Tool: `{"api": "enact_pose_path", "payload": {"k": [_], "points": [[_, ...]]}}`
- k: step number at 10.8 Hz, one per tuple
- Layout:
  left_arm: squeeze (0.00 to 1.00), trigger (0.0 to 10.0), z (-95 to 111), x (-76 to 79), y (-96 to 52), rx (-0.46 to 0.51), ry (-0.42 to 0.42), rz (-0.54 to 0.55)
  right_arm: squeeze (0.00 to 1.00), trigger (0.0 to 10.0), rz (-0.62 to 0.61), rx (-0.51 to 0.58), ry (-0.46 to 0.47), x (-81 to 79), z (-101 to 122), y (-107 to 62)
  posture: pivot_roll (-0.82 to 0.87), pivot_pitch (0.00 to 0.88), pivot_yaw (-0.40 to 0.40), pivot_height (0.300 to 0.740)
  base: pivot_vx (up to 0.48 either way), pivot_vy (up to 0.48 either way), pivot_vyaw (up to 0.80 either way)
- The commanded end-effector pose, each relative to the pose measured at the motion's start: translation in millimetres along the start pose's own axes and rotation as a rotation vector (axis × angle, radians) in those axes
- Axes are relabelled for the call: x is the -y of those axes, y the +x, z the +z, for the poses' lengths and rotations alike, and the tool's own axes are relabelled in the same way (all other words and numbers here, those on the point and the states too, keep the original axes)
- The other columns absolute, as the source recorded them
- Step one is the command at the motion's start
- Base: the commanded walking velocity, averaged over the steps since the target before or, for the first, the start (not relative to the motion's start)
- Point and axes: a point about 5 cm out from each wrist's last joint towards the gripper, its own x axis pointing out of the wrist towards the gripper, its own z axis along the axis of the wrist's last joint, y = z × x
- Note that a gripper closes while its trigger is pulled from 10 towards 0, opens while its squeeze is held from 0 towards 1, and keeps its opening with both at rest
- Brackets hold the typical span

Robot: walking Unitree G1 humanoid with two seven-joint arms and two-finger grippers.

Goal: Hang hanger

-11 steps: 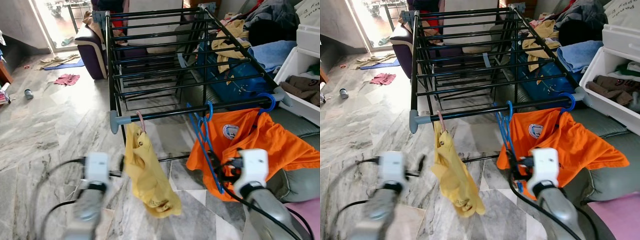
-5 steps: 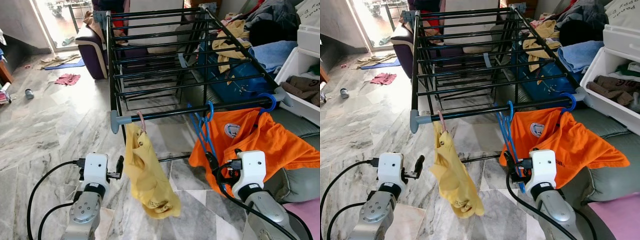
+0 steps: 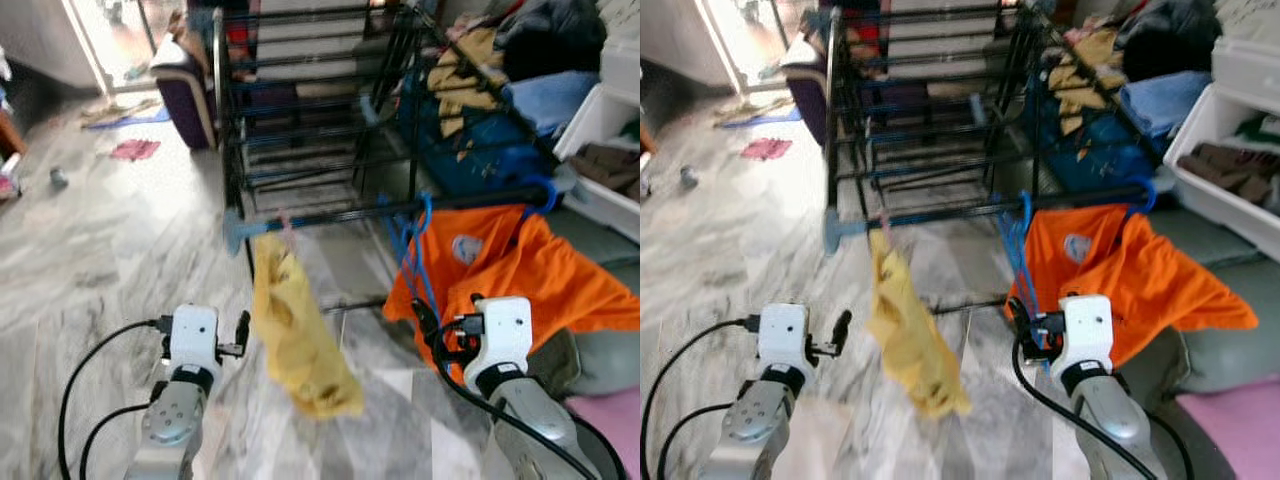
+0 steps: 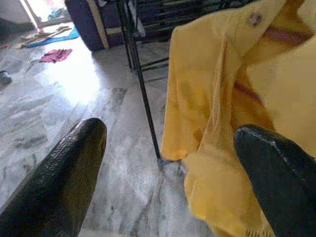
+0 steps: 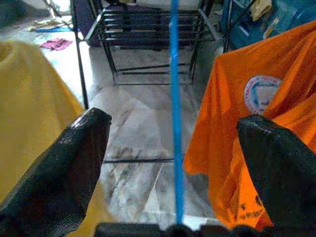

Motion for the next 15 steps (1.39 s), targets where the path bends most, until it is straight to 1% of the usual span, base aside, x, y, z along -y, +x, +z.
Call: {"api": "enact_pose_path", "payload": {"k": [1, 10, 11, 15], "points": [[0.0, 10.0, -2.1, -1.4, -0.3, -0.016, 0.006, 0.005, 0.0, 10.0, 0.001, -0.001, -0.005, 0.4, 0.2, 0.3, -0.04, 0.0, 0.008, 0.74, -0.292, 0.0, 0.0], [0.0, 10.0, -3.0, -1.5, 0.7, -0.022, 0.014, -0.004, 0.0, 10.0, 0.006, -0.004, 0.002, -2.8, -1.3, 3.3, -0.04, 0.001, 0.015, 0.74, -0.278, 0.0, 0.0], [0.0, 10.0, -1.3, -1.4, 1.0, -0.008, 0.007, -0.006, 0.0, 10.0, 0.006, -0.003, 0.003, -2.9, -1.4, 4.1, -0.04, 0.001, 0.015, 0.74, 0.0, 0.0, 0.0], [0.0, 10.0, 0.9, -1.9, 2.5, -0.002, 0.012, 0.002, 0.0, 10.0, 0.005, 0.005, -0.005, -3.9, 0.4, 7.2, -0.03, 0.012, 0.018, 0.74, 0.0, 0.0, 0.0]]}}
